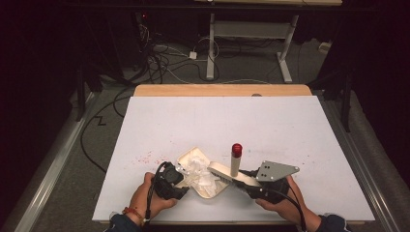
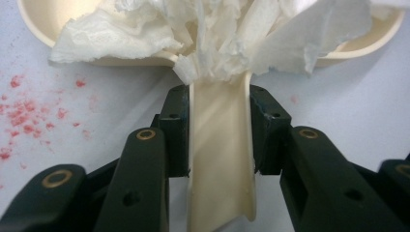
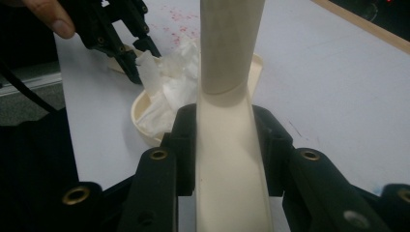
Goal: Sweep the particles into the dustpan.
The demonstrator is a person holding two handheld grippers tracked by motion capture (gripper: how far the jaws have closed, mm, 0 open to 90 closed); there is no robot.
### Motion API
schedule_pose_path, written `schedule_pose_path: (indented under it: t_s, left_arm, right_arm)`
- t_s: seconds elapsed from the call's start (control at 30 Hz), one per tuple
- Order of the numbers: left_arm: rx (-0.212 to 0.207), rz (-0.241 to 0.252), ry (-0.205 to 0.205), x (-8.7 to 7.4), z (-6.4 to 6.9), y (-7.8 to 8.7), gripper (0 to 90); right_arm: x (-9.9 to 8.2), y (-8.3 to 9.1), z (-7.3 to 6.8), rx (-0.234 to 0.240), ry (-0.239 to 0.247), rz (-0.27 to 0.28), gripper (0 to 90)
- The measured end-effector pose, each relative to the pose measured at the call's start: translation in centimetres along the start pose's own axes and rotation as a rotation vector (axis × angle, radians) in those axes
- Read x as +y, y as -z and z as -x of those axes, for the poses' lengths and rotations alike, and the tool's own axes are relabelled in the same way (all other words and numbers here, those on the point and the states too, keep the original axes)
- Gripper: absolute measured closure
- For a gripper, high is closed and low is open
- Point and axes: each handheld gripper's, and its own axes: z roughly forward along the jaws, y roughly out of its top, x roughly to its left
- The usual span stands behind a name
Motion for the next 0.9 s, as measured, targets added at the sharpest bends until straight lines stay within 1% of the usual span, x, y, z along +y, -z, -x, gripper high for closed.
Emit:
schedule_pose_path:
  t_s: [0.07, 0.1, 0.23, 0.33, 0.37, 0.4, 0.47, 0.5, 0.6, 0.73, 0.77, 0.8, 0.9]
  left_arm:
    - [0.002, 0.002, 0.003, 0.0, 0.0, 0.0, 62.7]
    - [0.004, 0.003, 0.005, 0.0, -0.1, 0.0, 62.7]
    - [0.016, 0.011, 0.02, -0.2, -0.3, 0.2, 62.7]
    - [0.019, 0.015, 0.031, -0.3, -0.7, 0.2, 62.7]
    - [0.02, 0.014, 0.037, -0.4, -0.8, 0.2, 62.7]
    - [0.021, 0.015, 0.04, -0.4, -0.8, 0.2, 62.7]
    - [0.027, 0.018, 0.045, -0.5, -0.9, 0.2, 62.7]
    - [0.026, 0.02, 0.046, -0.6, -1.0, 0.2, 62.7]
    - [0.022, 0.025, 0.06, -0.7, -1.3, 0.2, 62.7]
    - [0.028, 0.031, 0.07, -1.0, -1.6, 0.3, 62.7]
    - [0.028, 0.032, 0.072, -1.0, -1.6, 0.3, 62.7]
    - [0.026, 0.035, 0.078, -1.1, -1.7, 0.3, 62.7]
    - [0.031, 0.04, 0.092, -1.3, -2.0, 0.5, 62.7]
  right_arm:
    - [0.0, -0.3, -0.1, 0.008, 0.001, 0.002, 68.0]
    - [0.0, -0.4, -0.1, 0.017, -0.008, 0.001, 68.0]
    - [-0.1, -0.3, 0.3, 0.001, -0.015, 0.005, 68.0]
    - [0.1, 0.5, 1.0, -0.007, -0.035, 0.032, 68.0]
    - [0.2, 1.1, 1.4, -0.021, -0.049, 0.042, 68.0]
    - [0.2, 1.1, 1.4, -0.021, -0.049, 0.042, 68.0]
    - [0.2, 1.7, 1.9, -0.032, -0.067, 0.061, 68.0]
    - [0.2, 2.1, 2.3, -0.041, -0.083, 0.065, 68.0]
    - [0.2, 2.5, 2.6, -0.049, -0.093, 0.071, 68.0]
    - [0.1, 3.3, 3.2, -0.066, -0.09, 0.071, 68.0]
    - [-0.1, 3.7, 3.5, -0.072, -0.085, 0.071, 68.0]
    - [-0.1, 3.7, 3.5, -0.072, -0.085, 0.071, 68.0]
    - [-0.6, 4.3, 4.0, -0.077, -0.08, 0.053, 68.0]
